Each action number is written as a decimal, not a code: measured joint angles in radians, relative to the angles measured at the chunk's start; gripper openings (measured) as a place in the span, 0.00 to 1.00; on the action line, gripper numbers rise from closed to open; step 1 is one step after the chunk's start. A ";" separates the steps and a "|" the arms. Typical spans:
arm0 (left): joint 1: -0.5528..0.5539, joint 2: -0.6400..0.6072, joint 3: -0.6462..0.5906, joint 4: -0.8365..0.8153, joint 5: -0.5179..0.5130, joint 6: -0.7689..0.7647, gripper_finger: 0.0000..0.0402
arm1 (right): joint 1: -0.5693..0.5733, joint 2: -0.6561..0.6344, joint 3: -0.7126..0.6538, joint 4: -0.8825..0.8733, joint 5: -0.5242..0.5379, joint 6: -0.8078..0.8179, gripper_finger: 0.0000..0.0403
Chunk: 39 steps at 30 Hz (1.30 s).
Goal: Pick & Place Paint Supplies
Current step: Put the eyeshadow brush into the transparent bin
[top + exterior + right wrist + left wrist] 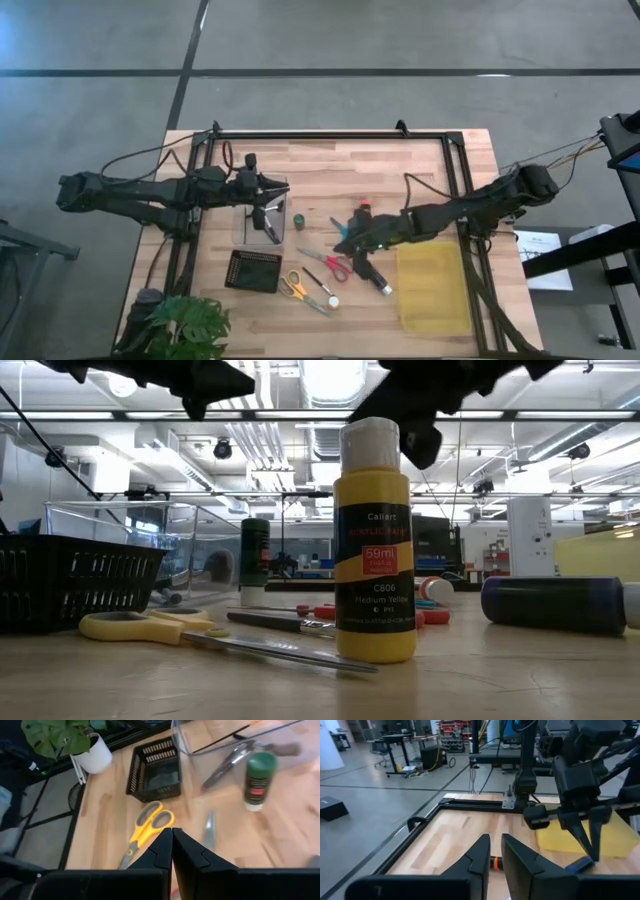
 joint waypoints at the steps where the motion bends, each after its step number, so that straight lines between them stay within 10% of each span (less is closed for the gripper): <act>1: 0.000 0.000 0.000 0.007 0.004 0.000 0.14 | 0.006 0.026 0.036 -0.031 -0.005 0.004 0.02; 14: -0.001 -0.096 0.000 -0.079 0.058 0.020 0.14 | 0.086 0.422 0.713 -0.726 0.090 0.151 0.35; 39: 0.000 -0.336 -0.007 -0.323 0.059 -0.063 0.14 | 0.046 0.844 1.209 -1.242 -0.075 0.397 0.36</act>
